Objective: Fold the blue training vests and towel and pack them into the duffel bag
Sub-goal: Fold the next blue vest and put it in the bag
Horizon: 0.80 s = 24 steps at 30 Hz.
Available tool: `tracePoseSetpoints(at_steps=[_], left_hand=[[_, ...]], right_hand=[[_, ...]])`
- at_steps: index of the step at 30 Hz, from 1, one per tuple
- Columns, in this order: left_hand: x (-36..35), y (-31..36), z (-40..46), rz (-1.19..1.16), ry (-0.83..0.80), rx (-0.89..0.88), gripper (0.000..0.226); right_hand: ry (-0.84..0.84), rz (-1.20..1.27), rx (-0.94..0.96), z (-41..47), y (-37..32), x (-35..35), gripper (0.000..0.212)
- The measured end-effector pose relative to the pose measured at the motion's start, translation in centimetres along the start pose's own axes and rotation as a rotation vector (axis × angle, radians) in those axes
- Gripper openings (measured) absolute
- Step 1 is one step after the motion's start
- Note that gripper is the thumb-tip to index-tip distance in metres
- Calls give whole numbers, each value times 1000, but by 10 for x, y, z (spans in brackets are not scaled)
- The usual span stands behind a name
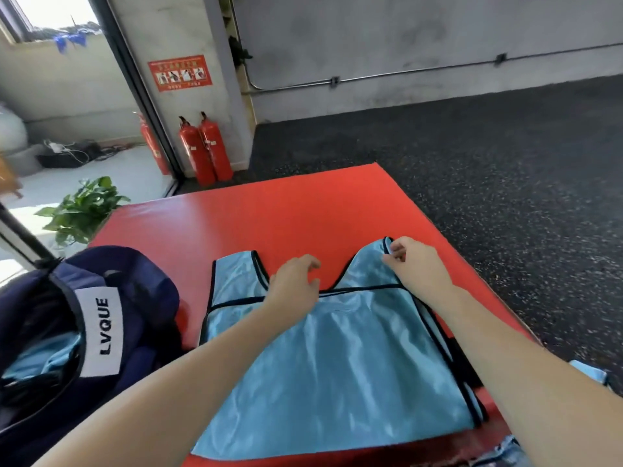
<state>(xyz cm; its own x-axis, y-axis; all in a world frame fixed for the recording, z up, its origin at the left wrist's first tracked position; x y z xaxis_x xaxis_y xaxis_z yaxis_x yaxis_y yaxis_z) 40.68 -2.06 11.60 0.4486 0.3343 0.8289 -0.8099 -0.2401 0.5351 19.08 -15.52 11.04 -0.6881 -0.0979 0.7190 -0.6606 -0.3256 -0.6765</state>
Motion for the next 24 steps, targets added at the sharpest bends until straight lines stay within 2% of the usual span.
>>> tracePoseSetpoints(at_steps=[5,9,13,17,21,24], left_hand=[[-39,43,37,-80,-91,13,31],[-63,56,62,-148,-92,56,31],[-70,63,75,-195,-96,96,31],[-70,61,80,-247,-105,134,32],[-65,61,80,-372,-73,191,22],[-62,63,82,-426,-78,243,27]], right_hand=[[-15,-27,-57,16,5,-9,34],[-31,95,-112,30,5,-11,31],[-76,192,-104,40,2,-9,41],[-68,215,-81,38,3,-9,35],[-72,436,-56,35,-4,1,29],[-107,573,-34,28,-9,10,26]])
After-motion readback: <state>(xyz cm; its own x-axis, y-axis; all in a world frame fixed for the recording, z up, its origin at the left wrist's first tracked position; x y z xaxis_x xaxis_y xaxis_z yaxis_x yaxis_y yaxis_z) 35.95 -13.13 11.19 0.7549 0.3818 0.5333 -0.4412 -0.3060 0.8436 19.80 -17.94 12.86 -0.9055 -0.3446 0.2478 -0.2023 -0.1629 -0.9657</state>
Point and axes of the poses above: each hand's wrist, its own z-axis towards the middle knuckle, its own x-axis out of the back of the hand, y = z × x, the point moved 2 cm from there along z, towards the middle knuckle, and after that the axes turned 3 degrees about y, right-handed, at the moved point
